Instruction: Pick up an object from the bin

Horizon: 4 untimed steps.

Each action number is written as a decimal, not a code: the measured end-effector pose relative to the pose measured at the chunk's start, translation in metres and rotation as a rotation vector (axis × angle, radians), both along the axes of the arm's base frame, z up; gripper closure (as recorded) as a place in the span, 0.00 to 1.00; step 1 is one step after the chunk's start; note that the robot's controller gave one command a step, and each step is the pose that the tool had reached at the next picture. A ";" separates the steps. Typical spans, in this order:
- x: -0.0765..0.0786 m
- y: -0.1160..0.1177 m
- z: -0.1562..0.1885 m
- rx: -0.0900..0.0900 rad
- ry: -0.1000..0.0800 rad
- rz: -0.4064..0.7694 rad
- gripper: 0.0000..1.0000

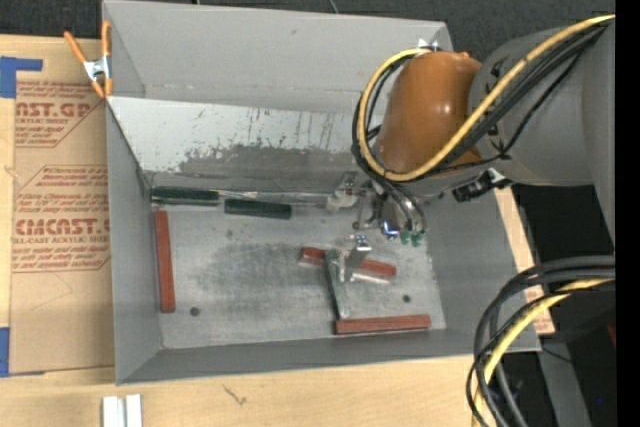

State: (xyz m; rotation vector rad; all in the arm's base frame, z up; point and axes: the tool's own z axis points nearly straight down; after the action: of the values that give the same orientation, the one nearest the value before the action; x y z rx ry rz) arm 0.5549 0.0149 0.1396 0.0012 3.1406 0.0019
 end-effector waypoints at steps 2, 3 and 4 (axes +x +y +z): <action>-0.007 -0.009 -0.058 0.005 0.021 0.085 1.00; -0.007 -0.009 -0.058 0.005 0.021 0.085 1.00; -0.018 -0.008 -0.023 0.001 0.006 0.086 1.00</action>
Offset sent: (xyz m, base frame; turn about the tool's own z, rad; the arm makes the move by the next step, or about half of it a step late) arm -0.0089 -0.0125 -0.0696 -0.0836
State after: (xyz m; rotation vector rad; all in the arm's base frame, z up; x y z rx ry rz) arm 0.5369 0.0069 0.1163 -0.1343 3.1435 0.0039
